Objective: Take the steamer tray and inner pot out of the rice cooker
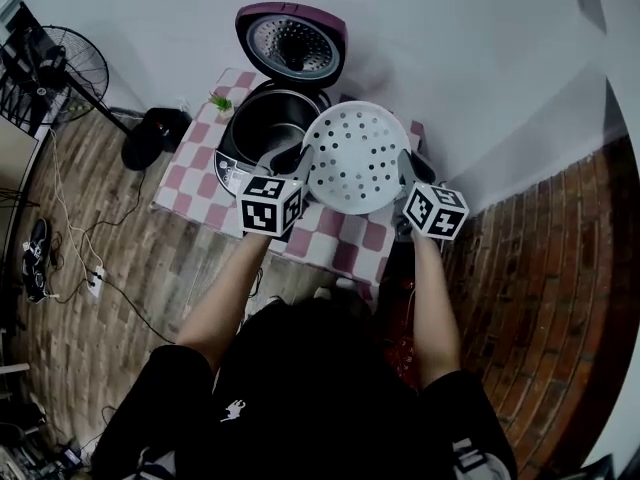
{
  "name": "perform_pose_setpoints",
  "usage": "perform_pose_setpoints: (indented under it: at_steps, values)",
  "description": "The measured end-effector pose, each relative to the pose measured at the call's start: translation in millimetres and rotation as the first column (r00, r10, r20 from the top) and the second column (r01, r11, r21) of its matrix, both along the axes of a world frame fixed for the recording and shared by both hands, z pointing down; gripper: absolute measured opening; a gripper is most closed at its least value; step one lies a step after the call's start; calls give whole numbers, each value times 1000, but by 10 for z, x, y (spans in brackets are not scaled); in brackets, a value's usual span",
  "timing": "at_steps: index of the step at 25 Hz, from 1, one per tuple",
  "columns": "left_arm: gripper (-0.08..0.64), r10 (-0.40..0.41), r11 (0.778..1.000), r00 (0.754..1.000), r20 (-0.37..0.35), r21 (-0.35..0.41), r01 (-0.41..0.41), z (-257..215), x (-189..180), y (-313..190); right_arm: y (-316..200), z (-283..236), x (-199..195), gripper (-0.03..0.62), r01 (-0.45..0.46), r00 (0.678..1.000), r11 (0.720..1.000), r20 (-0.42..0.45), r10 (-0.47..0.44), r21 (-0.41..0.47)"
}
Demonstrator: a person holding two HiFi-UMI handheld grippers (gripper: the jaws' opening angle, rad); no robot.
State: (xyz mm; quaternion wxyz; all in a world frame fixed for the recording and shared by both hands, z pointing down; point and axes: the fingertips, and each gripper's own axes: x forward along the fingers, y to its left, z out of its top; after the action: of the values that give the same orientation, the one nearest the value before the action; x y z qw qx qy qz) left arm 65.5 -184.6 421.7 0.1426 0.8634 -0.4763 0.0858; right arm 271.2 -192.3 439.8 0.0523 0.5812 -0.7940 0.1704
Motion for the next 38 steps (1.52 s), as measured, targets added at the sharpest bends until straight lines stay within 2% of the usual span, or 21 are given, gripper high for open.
perform_pose_setpoints:
  at_steps: [7, 12, 19, 26, 34, 38]
  values:
    - [39, -16, 999, 1000, -18, -51, 15, 236, 449, 72, 88, 242, 458, 28, -4, 1000, 999, 16, 5, -33]
    - [38, -46, 992, 999, -25, -116, 43, 563, 589, 154, 122, 519, 602, 26, 21, 1000, 997, 16, -20, -79]
    - [38, -49, 985, 999, 17, -168, 51, 936, 650, 263, 231, 920, 651, 26, 36, 999, 989, 28, -32, -143]
    - [38, -33, 970, 999, 16, -239, 36, 1274, 672, 386, 388, 1287, 676, 26, 27, 999, 978, 31, -22, -205]
    - [38, -32, 957, 999, 39, -286, 41, 1584, 647, 504, 543, 1620, 655, 27, 28, 999, 965, 34, -20, -260]
    - [38, -36, 944, 998, 44, -326, 48, 1786, 627, 537, 570, 1819, 632, 28, 29, 1000, 956, 18, -25, -293]
